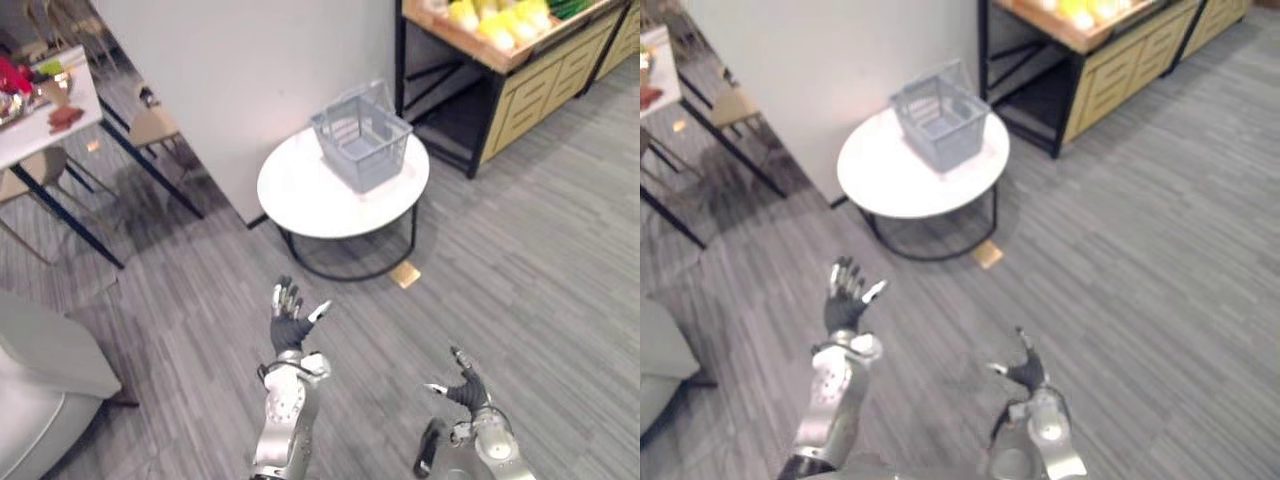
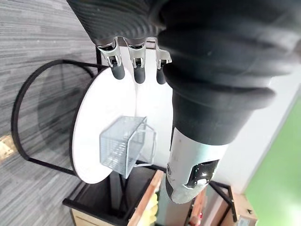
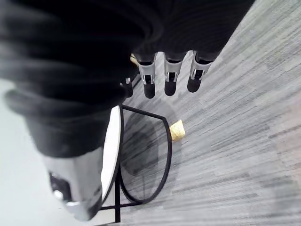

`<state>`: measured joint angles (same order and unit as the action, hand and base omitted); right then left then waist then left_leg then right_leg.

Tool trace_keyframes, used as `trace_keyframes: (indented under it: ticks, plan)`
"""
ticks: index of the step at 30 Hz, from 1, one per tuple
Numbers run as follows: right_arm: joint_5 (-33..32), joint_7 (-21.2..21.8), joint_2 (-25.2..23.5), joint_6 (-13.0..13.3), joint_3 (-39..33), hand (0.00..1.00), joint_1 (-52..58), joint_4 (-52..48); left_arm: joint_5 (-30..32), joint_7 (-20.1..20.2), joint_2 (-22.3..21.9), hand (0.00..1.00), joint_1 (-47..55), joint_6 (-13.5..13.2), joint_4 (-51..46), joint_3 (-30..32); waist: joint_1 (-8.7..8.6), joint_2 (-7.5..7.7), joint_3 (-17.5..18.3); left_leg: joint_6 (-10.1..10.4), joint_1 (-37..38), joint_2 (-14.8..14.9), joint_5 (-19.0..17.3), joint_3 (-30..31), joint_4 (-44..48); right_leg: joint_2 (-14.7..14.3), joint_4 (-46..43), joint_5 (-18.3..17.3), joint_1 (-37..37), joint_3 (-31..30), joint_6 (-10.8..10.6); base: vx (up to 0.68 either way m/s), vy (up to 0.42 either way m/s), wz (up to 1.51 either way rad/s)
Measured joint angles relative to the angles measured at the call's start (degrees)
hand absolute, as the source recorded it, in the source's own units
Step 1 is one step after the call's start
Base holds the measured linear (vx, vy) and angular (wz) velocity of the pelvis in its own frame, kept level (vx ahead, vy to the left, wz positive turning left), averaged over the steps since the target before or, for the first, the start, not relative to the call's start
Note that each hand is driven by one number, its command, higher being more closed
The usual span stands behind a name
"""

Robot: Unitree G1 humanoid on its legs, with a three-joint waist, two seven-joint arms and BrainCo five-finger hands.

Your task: Pick vegetable in the basket

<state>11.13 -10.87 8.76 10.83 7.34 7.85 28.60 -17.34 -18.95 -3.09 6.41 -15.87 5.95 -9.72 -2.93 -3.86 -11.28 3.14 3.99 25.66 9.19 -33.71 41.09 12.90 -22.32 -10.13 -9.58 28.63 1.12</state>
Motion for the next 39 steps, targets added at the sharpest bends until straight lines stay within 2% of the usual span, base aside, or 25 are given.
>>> trace_keyframes:
  ticks: [1,2,3,6,7,10,12,15,18,19,20,21,24,26,27,28,29,30,32,33,34,36,37,38,39]
  plan:
    - [-0.04,0.02,0.25,0.27,-0.04,0.00,0.57,-0.24,0.00,-0.12,0.09,0.00,0.95,-0.15,-0.11,-0.05,0.14,0.71,0.71,1.21,-1.41,1.67,5.89,0.29,2.46,-1.35,3.15,-0.29,2.01,-0.70,0.57,0.33,-0.250,-0.31]
    - [-0.07,0.05,0.33,0.42,0.03,0.00,0.79,-0.67,-0.01,-0.12,0.33,0.00,1.00,-0.17,-0.26,-0.19,0.10,0.46,1.02,3.37,-2.80,2.12,2.83,0.33,4.71,-1.94,4.11,-0.36,2.76,-0.85,0.95,0.35,-0.259,-0.11]
    - [-0.28,-0.15,1.21,0.46,-0.32,0.00,0.82,-1.17,0.01,0.03,0.53,0.00,0.78,-0.18,-0.69,-1.35,-0.25,0.30,1.05,4.44,-5.54,1.84,-4.53,-0.12,8.74,-2.55,5.62,-0.38,4.16,-0.95,1.74,0.26,-0.206,-0.02]
    - [-0.47,0.05,1.87,0.59,0.04,0.00,1.62,-1.28,0.02,0.48,0.54,0.00,1.02,-0.18,-1.68,-2.61,0.06,0.61,1.10,4.10,-8.94,-0.61,-13.51,-1.73,6.76,-5.09,10.56,0.16,10.05,0.07,1.93,0.25,-0.239,-0.09]
    - [-0.48,-0.01,1.81,1.11,0.14,0.00,1.71,-1.39,0.00,0.70,0.54,0.00,1.42,-0.18,-2.87,-2.98,0.04,0.70,1.14,4.55,-10.11,-2.72,-14.81,-1.99,-0.58,-6.18,12.58,0.22,12.70,0.53,1.83,0.19,-0.187,-0.15]
    - [-0.47,0.01,1.96,1.54,0.51,0.00,1.94,-1.72,0.01,1.27,0.49,0.00,2.29,-0.20,-5.78,-3.67,0.03,0.86,1.23,4.88,-11.92,-8.68,-14.38,-0.27,-19.81,-6.71,15.16,0.47,15.44,-0.11,1.00,0.19,-0.084,-0.20]
    - [-0.46,0.10,1.99,1.77,2.02,0.00,2.54,-2.00,0.02,1.32,0.42,0.00,3.00,-0.26,-7.83,-3.37,0.10,0.68,1.33,5.02,-12.04,-11.89,-11.14,4.13,-32.75,-7.75,17.40,0.68,17.45,-1.09,0.32,0.20,0.035,-0.28]
    - [-0.42,1.15,1.97,1.90,5.03,0.00,3.27,-1.93,0.02,1.25,0.38,0.00,3.28,-0.28,-8.86,-3.32,1.39,0.10,1.72,4.16,-15.57,-11.37,-9.48,8.01,-35.09,-9.95,19.72,-0.03,19.79,-4.11,-1.03,0.24,0.068,-0.49]
    - [-0.42,2.01,2.11,1.91,7.12,0.00,3.99,-1.60,0.14,1.20,0.24,0.00,4.64,-0.28,-9.08,-3.11,1.61,-1.09,2.46,3.01,-15.63,-10.28,-8.17,7.03,-35.23,-11.28,20.90,-1.83,23.06,-7.27,-4.01,0.29,0.147,-0.60]
    - [-0.42,2.31,1.87,1.90,7.60,0.00,3.87,-0.95,0.15,1.20,0.03,0.00,5.58,-0.25,-9.12,-2.72,1.85,-0.57,3.53,0.97,-14.87,-10.16,-4.03,6.82,-33.93,-10.60,21.12,-2.70,23.96,-8.93,-5.46,0.36,0.204,-0.64]
    - [-0.41,2.33,1.52,1.90,8.15,0.00,3.77,-0.90,0.14,1.16,-0.05,0.00,5.93,-0.25,-9.32,-2.56,1.87,-0.06,4.40,0.27,-14.90,-10.37,-3.53,5.80,-33.00,-9.68,21.17,-2.97,23.88,-9.47,-6.14,0.33,0.180,-0.55]
    - [-0.39,2.38,0.88,2.02,9.36,0.00,3.19,-0.92,0.14,0.89,-0.07,0.00,5.92,-0.25,-10.18,-1.52,1.77,2.16,5.55,-0.65,-15.28,-11.89,-5.63,4.34,-31.38,-7.16,21.04,-3.40,23.43,-9.93,-7.44,0.28,0.146,-0.28]
    - [-0.04,2.50,-0.34,2.19,11.08,0.00,2.81,-0.71,0.16,0.09,-0.20,0.00,4.60,-0.26,-11.44,-1.88,2.09,5.74,6.72,-1.68,-16.68,-14.39,-10.31,2.92,-28.33,-2.75,15.31,-4.18,20.12,-10.13,-9.62,0.38,0.216,-0.11]
    - [0.07,2.47,-0.68,2.18,11.07,0.00,2.89,-0.67,0.33,-0.55,-0.17,0.00,4.68,-0.23,-11.51,-2.51,3.00,6.32,6.66,-2.42,-13.78,-16.08,-12.92,0.90,-27.93,1.94,-1.05,-4.68,14.15,-10.84,-10.83,0.35,0.272,-0.23]
    - [0.08,2.47,-0.82,2.15,11.11,0.00,2.99,-0.62,0.57,-0.94,-0.12,0.00,4.72,-0.23,-11.72,-2.93,3.12,7.15,6.42,-2.95,-10.89,-17.85,-14.54,-0.04,-27.99,6.21,-13.45,-2.37,9.93,-12.30,-14.81,0.27,0.251,-0.09]
    - [0.08,2.47,-0.98,2.15,11.13,0.00,3.01,-0.59,0.58,-0.99,0.03,0.00,4.77,-0.23,-12.04,-2.99,3.14,7.64,6.36,-3.15,-9.59,-18.85,-15.43,-0.07,-27.91,8.21,-19.12,0.18,7.78,-13.59,-17.55,0.32,0.307,0.07]
    - [0.08,2.47,-1.30,2.12,11.00,0.00,3.01,-0.44,0.58,-1.01,0.56,0.00,4.67,-0.23,-12.38,-3.44,3.08,8.17,6.35,-3.33,-7.63,-20.13,-16.78,0.42,-27.90,10.16,-26.33,5.91,4.99,-15.63,-17.33,0.32,0.246,0.33]
    - [0.09,2.45,-1.78,2.12,10.58,0.00,2.63,0.41,0.57,-1.00,1.34,0.00,4.64,-0.23,-13.01,-4.33,2.69,7.57,5.97,-3.51,-5.46,-20.48,-18.70,2.14,-27.98,10.93,-33.56,11.83,2.35,-17.45,-17.80,0.38,0.194,0.40]
    - [0.09,2.43,-2.03,1.81,10.59,0.00,1.13,1.42,0.57,-1.05,1.56,0.00,4.61,-0.25,-13.83,-4.65,2.77,6.69,5.07,-3.14,-1.60,-20.32,-20.18,3.39,-29.34,10.75,-43.16,5.74,-3.26,-17.00,-10.44,0.31,0.050,0.35]
    - [0.09,2.41,-1.68,1.73,10.43,0.00,0.18,1.40,0.58,-1.07,1.54,0.00,4.57,-0.25,-13.89,-5.12,2.42,5.42,4.51,-3.00,1.31,-20.12,-20.23,4.87,-31.32,11.01,-43.75,1.87,-5.47,-13.46,-4.71,0.32,-0.038,0.56]
    - [0.08,2.39,-1.34,1.68,10.41,0.00,-0.83,1.38,0.58,-1.04,1.53,0.00,4.55,-0.29,-14.13,-5.87,1.70,4.42,4.27,-2.76,3.11,-19.71,-20.09,6.27,-32.83,11.36,-39.39,-0.45,-7.72,-10.21,-2.28,0.33,-0.069,0.67]
    - [0.07,2.46,-1.02,1.62,10.46,0.00,-2.09,1.19,0.57,-0.95,1.53,0.00,4.11,-0.40,-14.18,-6.41,1.38,4.06,4.14,-1.35,3.70,-19.24,-20.14,8.30,-33.39,10.99,-24.45,-0.38,-10.00,-8.36,-2.24,0.37,-0.208,0.80]
    - [0.08,2.54,-0.74,1.40,10.52,0.00,-2.33,1.08,0.54,-0.90,1.53,0.00,3.87,-0.42,-14.09,-6.46,1.59,4.15,4.15,1.32,4.76,-18.86,-20.25,9.54,-33.66,9.87,-12.26,1.35,-10.22,-9.13,-3.90,0.43,-0.325,0.74]
    - [0.08,2.55,-0.79,1.22,10.64,0.00,-2.24,1.05,0.53,-0.91,1.58,0.00,4.02,-0.42,-14.07,-6.38,1.81,4.70,4.42,1.96,5.32,-18.99,-20.28,9.72,-33.94,9.14,-5.54,3.42,-9.87,-10.18,-4.26,0.45,-0.412,0.71]
    - [0.13,2.56,-0.50,1.03,11.02,0.00,-2.02,0.95,0.52,-0.70,1.36,0.00,3.95,-0.59,-12.87,-6.29,1.81,4.15,4.60,4.60,6.07,-18.36,-20.57,10.76,-34.34,7.21,1.05,11.44,-8.06,-11.64,-5.50,0.35,-0.294,0.37]
